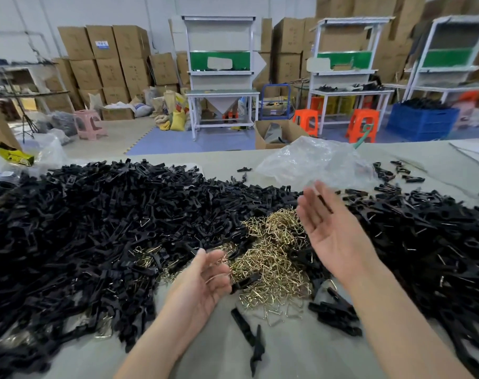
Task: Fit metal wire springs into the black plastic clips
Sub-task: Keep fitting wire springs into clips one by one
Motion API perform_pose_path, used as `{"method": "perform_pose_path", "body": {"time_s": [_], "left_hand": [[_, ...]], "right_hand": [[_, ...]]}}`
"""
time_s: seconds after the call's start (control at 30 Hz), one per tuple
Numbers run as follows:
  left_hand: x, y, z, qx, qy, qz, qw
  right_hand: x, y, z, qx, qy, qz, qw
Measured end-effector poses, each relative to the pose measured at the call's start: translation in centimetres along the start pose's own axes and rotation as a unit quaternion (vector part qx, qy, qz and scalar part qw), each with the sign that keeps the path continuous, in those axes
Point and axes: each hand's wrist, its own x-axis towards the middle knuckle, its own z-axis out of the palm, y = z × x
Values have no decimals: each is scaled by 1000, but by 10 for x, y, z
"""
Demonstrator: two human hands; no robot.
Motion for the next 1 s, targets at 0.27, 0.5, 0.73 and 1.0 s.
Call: {"method": "perform_pose_path", "body": {"time_s": [0.27,0.5,0.73,1.0], "left_hand": [[14,10,-40,478,189,301,803],[46,16,-37,649,222,248,684],[65,28,-33,706,240,236,623],[68,26,-34,736,186,212,616]], "right_hand": [[-27,108,-2,-509,-104,-64,852],[-22,106,-8,-451,-84,-84,885],[-18,107,-10,-439,-83,-73,891],[-16,108,-11,-436,-88,-72,893]]}}
